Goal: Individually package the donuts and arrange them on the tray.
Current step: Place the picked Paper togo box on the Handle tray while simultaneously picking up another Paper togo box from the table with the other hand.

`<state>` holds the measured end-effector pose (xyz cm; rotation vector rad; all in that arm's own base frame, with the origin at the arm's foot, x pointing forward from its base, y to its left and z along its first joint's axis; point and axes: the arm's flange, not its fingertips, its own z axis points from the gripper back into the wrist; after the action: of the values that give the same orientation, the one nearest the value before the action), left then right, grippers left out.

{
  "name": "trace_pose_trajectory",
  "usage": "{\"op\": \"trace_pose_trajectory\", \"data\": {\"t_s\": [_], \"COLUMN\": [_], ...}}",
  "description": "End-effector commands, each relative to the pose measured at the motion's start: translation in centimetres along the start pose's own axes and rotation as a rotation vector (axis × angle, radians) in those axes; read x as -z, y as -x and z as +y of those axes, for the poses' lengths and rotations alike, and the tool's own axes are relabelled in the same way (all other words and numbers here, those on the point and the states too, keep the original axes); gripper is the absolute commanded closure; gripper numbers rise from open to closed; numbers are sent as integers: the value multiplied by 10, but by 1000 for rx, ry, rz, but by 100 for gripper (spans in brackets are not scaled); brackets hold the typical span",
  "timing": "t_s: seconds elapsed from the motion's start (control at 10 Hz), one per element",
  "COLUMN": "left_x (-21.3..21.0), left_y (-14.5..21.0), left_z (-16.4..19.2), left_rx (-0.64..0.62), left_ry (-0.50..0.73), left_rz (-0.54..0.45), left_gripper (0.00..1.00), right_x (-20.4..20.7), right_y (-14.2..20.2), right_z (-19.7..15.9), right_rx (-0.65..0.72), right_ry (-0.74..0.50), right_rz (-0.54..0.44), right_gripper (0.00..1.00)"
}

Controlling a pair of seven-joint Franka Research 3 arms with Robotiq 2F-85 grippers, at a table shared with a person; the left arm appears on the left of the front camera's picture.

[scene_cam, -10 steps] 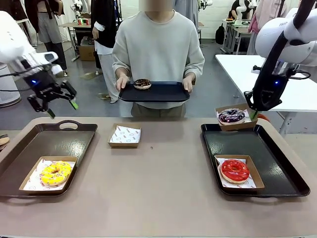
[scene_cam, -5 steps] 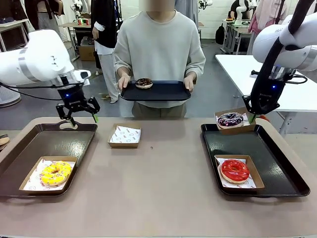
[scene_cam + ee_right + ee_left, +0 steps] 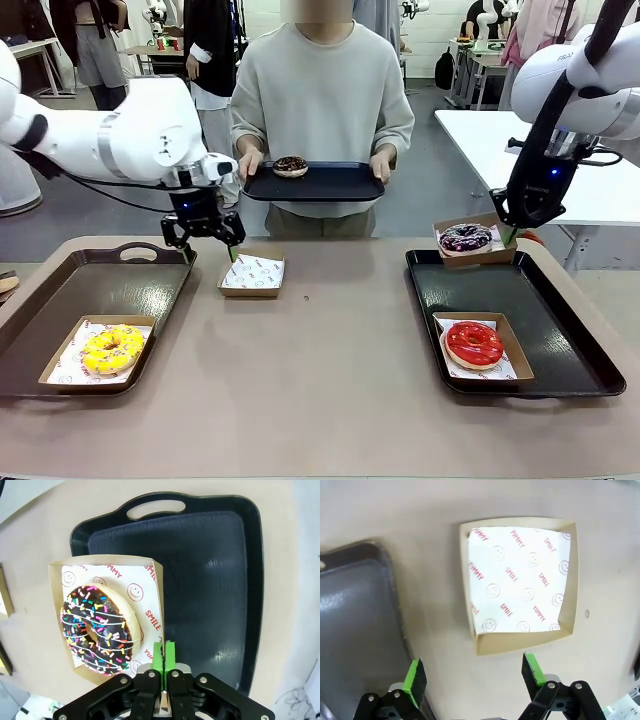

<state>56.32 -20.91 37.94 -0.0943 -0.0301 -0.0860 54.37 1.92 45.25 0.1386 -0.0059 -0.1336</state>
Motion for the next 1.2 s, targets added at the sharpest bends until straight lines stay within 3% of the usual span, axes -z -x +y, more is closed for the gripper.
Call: {"op": "trace_pose_trajectory", "data": {"t_s": [0.0, 1.1], "left_x": [9, 14], "left_y": [-16, -9], "left_z": [-9, -10], "left_rx": [0, 21], "left_ry": [-19, 1], "left_rz": [-29, -11], "left_gripper": [0, 0], "right_x": [-2, -2], "right_y": [2, 2], "right_z": [-1, -1], "right_rx": [1, 1], "right_ry": [1, 1], "right_rz": [4, 4], "right_gripper": [99, 99]}}
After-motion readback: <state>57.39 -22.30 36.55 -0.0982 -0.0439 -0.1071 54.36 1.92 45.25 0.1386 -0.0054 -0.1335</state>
